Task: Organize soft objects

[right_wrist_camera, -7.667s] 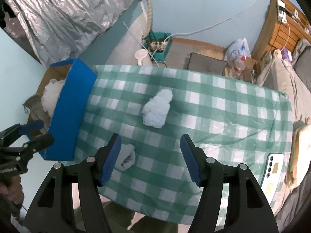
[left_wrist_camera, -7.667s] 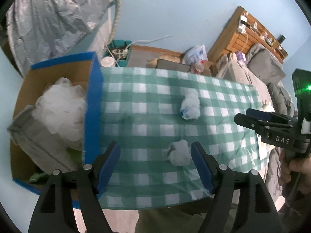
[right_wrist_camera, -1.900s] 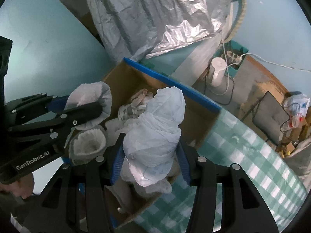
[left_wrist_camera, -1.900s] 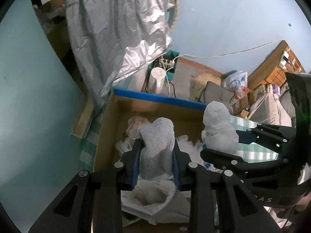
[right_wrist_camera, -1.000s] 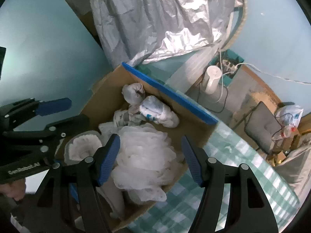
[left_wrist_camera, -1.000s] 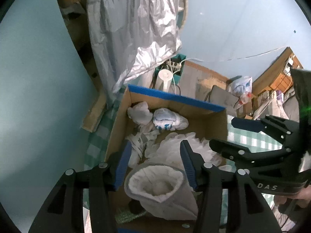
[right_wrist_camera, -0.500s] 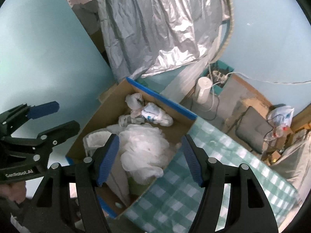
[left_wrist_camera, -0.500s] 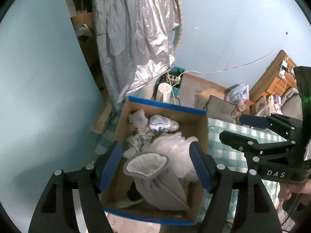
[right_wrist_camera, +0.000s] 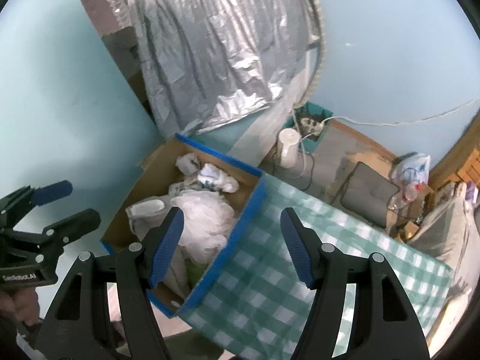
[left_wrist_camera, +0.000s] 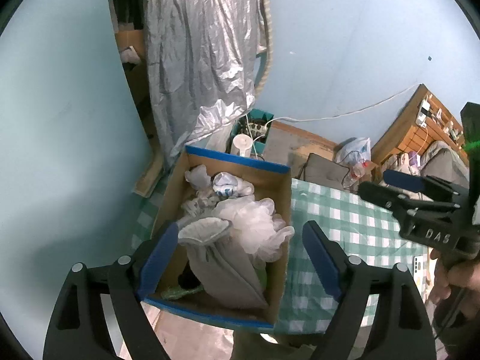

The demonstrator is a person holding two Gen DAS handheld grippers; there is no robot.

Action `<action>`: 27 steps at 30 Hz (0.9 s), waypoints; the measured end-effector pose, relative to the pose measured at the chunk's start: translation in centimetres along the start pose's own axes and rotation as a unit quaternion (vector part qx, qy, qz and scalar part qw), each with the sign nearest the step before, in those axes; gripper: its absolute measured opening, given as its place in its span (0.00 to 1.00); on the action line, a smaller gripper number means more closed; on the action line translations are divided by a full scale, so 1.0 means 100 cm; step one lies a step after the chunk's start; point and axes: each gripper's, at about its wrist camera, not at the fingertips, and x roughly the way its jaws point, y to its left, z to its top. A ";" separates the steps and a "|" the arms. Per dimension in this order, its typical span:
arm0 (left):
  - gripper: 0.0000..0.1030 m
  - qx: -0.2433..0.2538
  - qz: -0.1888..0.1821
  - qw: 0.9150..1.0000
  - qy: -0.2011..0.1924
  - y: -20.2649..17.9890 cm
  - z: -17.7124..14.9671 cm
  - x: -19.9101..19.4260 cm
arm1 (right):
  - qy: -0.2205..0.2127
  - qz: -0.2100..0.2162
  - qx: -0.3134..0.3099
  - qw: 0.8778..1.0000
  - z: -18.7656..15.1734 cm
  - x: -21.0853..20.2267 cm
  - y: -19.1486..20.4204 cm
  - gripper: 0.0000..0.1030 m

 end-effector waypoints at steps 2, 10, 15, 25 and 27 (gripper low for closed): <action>0.91 0.003 -0.006 1.000 -0.003 -0.005 -0.002 -0.005 | -0.006 -0.004 0.009 1.000 -0.003 -0.009 -0.005 0.64; 0.93 0.020 -0.019 1.000 -0.002 -0.020 -0.010 -0.015 | -0.030 -0.035 0.045 0.998 -0.019 -0.047 -0.027 0.64; 0.93 0.051 -0.026 0.998 -0.002 -0.038 -0.010 -0.020 | -0.040 -0.056 0.057 0.996 -0.028 -0.064 -0.037 0.65; 0.93 0.084 -0.024 0.996 -0.030 -0.067 -0.005 -0.033 | -0.044 -0.077 0.090 0.992 -0.043 -0.078 -0.059 0.65; 0.93 0.087 -0.022 0.996 -0.029 -0.071 -0.005 -0.032 | -0.046 -0.079 0.093 0.991 -0.044 -0.081 -0.062 0.65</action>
